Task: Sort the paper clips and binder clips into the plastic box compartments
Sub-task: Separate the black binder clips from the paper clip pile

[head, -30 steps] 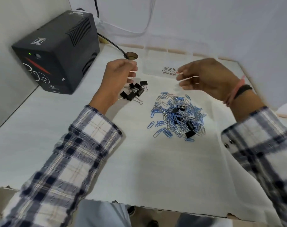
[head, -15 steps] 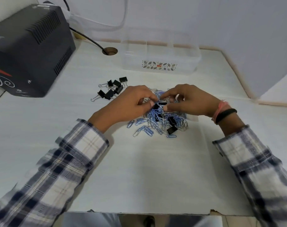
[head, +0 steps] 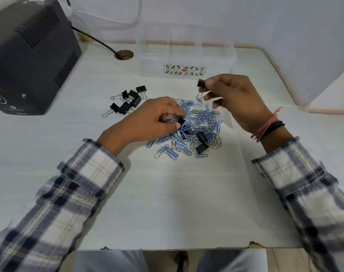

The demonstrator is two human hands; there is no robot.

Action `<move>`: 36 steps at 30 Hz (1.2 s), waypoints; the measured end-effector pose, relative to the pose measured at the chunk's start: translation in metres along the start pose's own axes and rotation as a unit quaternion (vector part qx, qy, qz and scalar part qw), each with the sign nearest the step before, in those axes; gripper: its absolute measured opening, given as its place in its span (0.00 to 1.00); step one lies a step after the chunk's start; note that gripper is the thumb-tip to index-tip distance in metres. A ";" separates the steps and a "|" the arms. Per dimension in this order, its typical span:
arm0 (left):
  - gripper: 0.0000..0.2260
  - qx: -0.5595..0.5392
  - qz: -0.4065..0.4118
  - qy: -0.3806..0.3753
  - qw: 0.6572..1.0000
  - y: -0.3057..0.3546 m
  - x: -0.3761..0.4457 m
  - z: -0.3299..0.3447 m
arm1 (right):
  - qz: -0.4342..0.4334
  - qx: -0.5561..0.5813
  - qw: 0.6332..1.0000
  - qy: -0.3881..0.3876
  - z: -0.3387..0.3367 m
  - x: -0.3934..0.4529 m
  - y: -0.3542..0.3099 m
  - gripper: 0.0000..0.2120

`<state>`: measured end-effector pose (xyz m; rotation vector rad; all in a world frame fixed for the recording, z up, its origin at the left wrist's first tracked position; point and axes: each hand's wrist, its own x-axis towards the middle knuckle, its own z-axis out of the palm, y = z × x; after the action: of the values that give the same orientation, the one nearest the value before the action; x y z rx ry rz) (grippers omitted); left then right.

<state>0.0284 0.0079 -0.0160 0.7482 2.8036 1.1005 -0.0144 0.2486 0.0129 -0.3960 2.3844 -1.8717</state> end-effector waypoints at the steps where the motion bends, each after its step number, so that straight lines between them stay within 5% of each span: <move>1: 0.13 -0.002 -0.006 0.002 1.000 0.000 0.000 0.000 | 0.039 0.083 0.996 0.003 -0.001 -0.001 -0.003 0.10; 4: 0.11 -0.010 -0.023 0.019 1.000 0.002 0.001 0.000 | 0.110 0.184 0.977 -0.005 -0.005 0.000 -0.007 0.10; 9: 0.08 -0.070 -0.057 0.039 0.995 0.007 -0.002 0.000 | 0.116 0.151 0.981 -0.029 -0.007 0.001 0.001 0.10; 16: 0.06 -0.150 -0.050 0.086 0.984 0.010 -0.003 -0.006 | -0.002 -0.102 0.995 0.002 0.000 -0.004 0.011 0.10; 20: 0.07 -0.355 -0.057 0.157 0.920 0.010 -0.001 -0.016 | -0.060 -0.360 0.931 -0.027 0.004 0.000 0.019 0.19; 23: 0.11 -0.382 -0.059 0.168 0.907 0.013 0.000 -0.017 | -0.076 -0.393 0.916 -0.040 0.008 0.001 0.021 0.17; 27: 0.16 -0.268 -0.061 0.132 0.952 0.013 -0.001 -0.009 | -0.078 -0.386 0.919 -0.033 0.010 0.001 0.021 0.11; 32: 0.11 -0.253 -0.058 0.140 0.956 0.012 0.000 -0.006 | -0.097 -0.332 0.938 0.011 0.013 -0.001 0.020 0.10; 36: 0.06 -0.431 -0.082 0.161 0.884 0.018 -0.001 -0.010 | 0.035 0.090 0.994 0.056 0.007 0.001 0.001 0.12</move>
<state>0.0348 0.0129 0.0028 0.2319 2.0946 2.3185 -0.0134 0.2419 0.0101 -0.1965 2.2377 -2.1055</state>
